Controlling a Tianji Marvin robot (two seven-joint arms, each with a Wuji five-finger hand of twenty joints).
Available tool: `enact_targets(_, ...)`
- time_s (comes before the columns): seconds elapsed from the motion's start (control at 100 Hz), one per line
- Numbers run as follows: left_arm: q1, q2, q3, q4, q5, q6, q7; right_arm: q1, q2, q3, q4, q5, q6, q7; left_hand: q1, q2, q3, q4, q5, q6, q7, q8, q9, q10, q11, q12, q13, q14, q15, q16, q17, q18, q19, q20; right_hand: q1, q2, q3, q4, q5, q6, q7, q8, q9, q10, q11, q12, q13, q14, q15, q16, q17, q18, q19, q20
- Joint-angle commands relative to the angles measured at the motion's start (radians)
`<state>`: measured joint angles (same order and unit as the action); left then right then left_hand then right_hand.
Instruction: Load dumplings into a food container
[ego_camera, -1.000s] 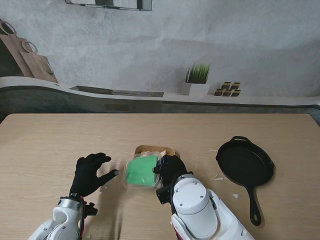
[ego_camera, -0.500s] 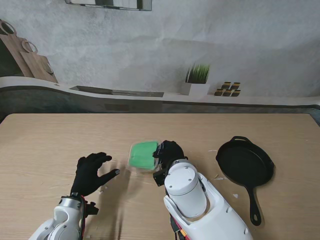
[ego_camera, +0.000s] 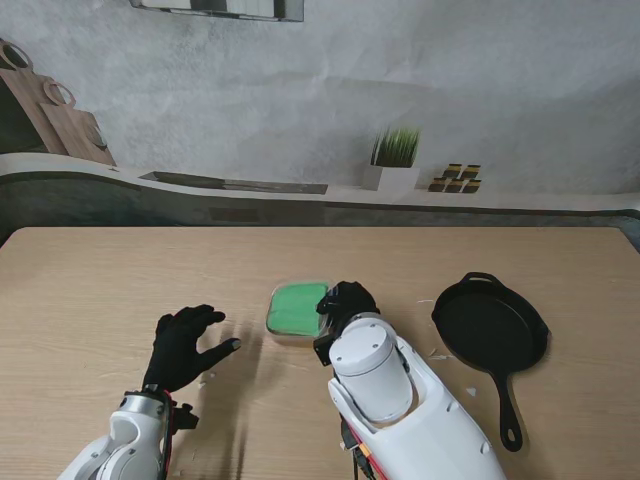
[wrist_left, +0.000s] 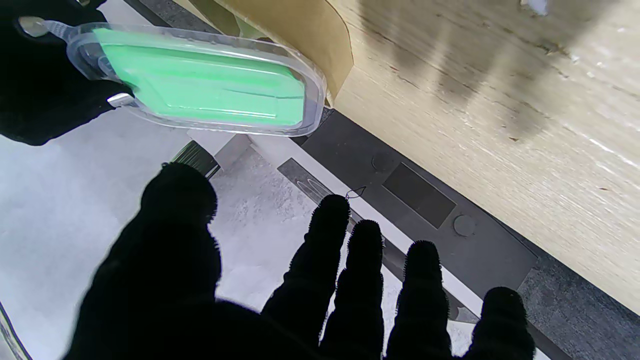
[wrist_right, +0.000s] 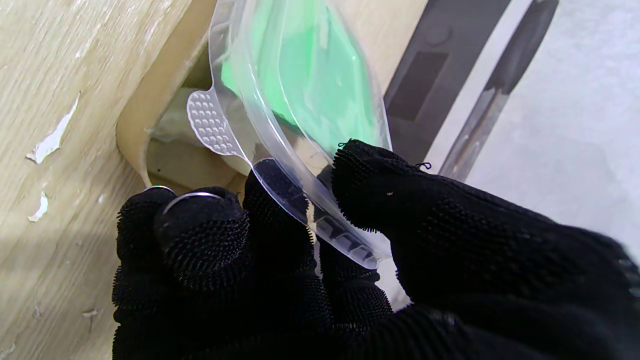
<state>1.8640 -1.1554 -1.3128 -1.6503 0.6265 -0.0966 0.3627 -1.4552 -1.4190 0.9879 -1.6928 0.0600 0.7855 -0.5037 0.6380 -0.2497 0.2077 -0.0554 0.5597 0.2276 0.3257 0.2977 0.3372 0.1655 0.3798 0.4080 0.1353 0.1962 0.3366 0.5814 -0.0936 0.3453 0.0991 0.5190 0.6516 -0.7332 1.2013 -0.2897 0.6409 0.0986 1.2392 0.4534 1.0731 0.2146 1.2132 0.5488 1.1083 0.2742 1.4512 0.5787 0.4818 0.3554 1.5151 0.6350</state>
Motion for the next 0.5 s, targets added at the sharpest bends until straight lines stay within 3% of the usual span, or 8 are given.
enact_targets(0.0,0.002,-0.004,0.001,-0.003,-0.003,0.004,-0.016,0.007,-0.013,0.001,0.014,-0.003,0.004,0.006,0.031,0.038,-0.026,0.037,-0.025,-0.007,-0.009,-0.008,-0.022,-0.005,-0.012,-0.008,-0.033,-0.011,-0.020,-0.014,-0.011,-0.027,0.009,0.019,0.081,0.048,0.021,-0.001,-0.015,-0.030,0.048,-0.012,-0.003,-0.002,0.053,0.004,-0.010,0.056,0.026,0.011,-0.008,-0.004,0.070,0.047)
enact_targets(0.23,0.003,-0.004,-0.002,-0.006,-0.004,0.004,-0.016,0.032,-0.014,-0.007,0.046,-0.079,0.061,0.030,0.032,0.037,-0.030,0.037,-0.025,-0.007,-0.010,-0.009,-0.022,-0.006,-0.012,-0.008,-0.033,-0.011,-0.021,-0.014,-0.010,-0.027,0.009,0.019,0.092,0.070,-0.053,0.021,-0.045,-0.035,0.043,-0.085,-0.042,0.004,0.073,-0.035,-0.065,0.061,0.010,0.026,-0.053,-0.036,0.051,0.055)
enact_targets(0.49,0.003,-0.003,-0.002,-0.008,-0.004,0.005,-0.021,0.054,0.009,-0.024,0.054,-0.156,0.117,0.107,0.035,0.035,-0.030,0.038,-0.025,-0.005,-0.010,-0.009,-0.021,-0.005,-0.012,-0.008,-0.032,-0.011,-0.022,-0.014,-0.010,-0.027,0.010,0.021,0.049,0.074,-0.072,0.016,-0.086,-0.055,0.005,-0.146,-0.104,0.007,0.076,-0.048,-0.135,0.065,-0.003,0.043,-0.101,-0.057,0.035,0.064)
